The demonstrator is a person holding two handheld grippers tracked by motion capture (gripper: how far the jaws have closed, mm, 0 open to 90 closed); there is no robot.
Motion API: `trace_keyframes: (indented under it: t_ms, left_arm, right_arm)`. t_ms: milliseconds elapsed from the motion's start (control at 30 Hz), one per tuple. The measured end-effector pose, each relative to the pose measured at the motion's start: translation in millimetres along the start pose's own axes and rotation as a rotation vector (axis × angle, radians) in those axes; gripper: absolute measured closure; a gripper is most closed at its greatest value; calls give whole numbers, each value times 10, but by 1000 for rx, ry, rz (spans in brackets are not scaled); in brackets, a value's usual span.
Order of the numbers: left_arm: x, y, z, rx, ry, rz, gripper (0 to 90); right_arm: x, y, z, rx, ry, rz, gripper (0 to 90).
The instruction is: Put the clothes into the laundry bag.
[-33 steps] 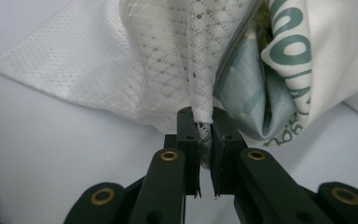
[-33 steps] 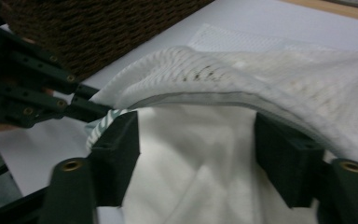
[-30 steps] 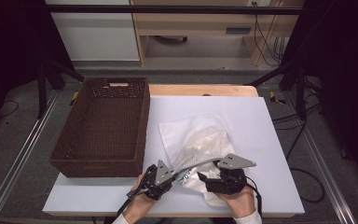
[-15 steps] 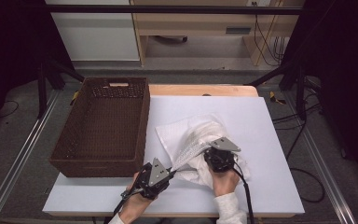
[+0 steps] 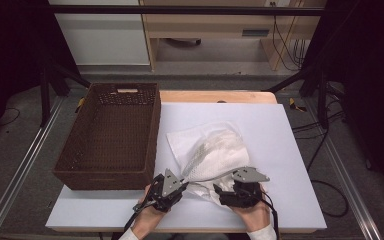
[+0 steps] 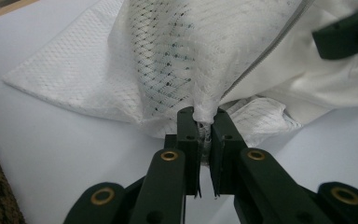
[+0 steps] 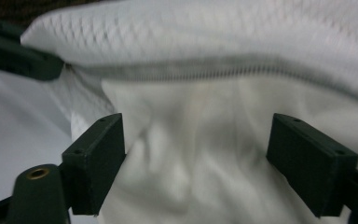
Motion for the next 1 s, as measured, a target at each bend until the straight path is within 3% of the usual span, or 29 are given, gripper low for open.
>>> trace_keyframes:
  t_ms: [67,100,133,167,200,233,267,300,333,367,433,467,533,633,667,700,767,800,833,867,900,1000]
  left_arm:
    - [0,-10,7,-2,-6,-2,830]
    - [-6,-21,13,5,-3,-3,830]
    - [-7,-26,15,7,-4,-2,830]
    - [-14,-36,26,8,-8,-2,831]
    - [-18,-45,32,7,-12,-4,832]
    - [-41,-63,57,17,-17,-6,833]
    - [-41,-63,57,17,-17,-6,833]
    - [-69,-90,101,27,-30,-9,833]
    - [-69,-90,101,27,-30,-9,834]
    - [-102,-107,153,43,-33,-1,834]
    - [-124,-111,175,49,-34,-5,834]
    - [-139,-112,191,51,-37,-6,834]
    - [-180,-109,196,56,-28,3,836]
    - [-204,-93,161,53,-21,1,837]
    - [-208,-79,137,55,-8,3,837]
    - [-187,-47,94,45,0,4,836]
    - [-157,-13,54,28,2,-8,835]
    - [-137,-1,39,29,7,-2,834]
    - [-137,-1,39,29,7,-2,833]
    - [-107,10,21,24,14,-3,833]
    - [-68,22,2,23,23,4,830]
    - [-34,27,-10,14,25,8,823]
  right_arm:
    - [-2,1,-38,2,5,2,185]
    - [33,18,-114,-10,12,-1,244]
    - [33,18,-114,-10,12,-1,244]
    - [52,20,-120,-21,18,-8,306]
    - [111,17,-129,-52,42,-58,497]
    - [176,6,-117,-63,49,-65,689]
    - [176,6,-117,-63,49,-65,689]
    - [191,6,-42,-35,41,-50,801]
    - [191,6,-42,-35,41,-50,801]
    - [170,16,93,0,-22,-25,814]
    - [189,30,219,47,-64,-10,815]
    - [189,30,219,47,-64,-10,815]
    - [386,97,355,66,-58,-44,815]
    - [587,98,367,64,-51,-103,813]
    - [751,58,343,96,-55,-138,805]
    - [768,57,340,103,-64,-135,796]
    - [743,72,333,88,-69,-119,748]
    - [698,75,324,76,-72,-103,683]
    - [698,75,324,76,-72,-103,683]
    - [640,68,315,74,-69,-85,613]
    - [465,25,282,64,-74,-70,450]
    - [309,-20,224,60,-76,-44,375]
Point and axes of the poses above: each handheld gripper's, and its own axes: x roughly forward along the jaws, z roughly out of its top, y roughly to its left, the point moved 4 cm from there along x, roughly forward along the jaws, and after that the axes turned 15 degrees about -z, right-handed, at the moved point
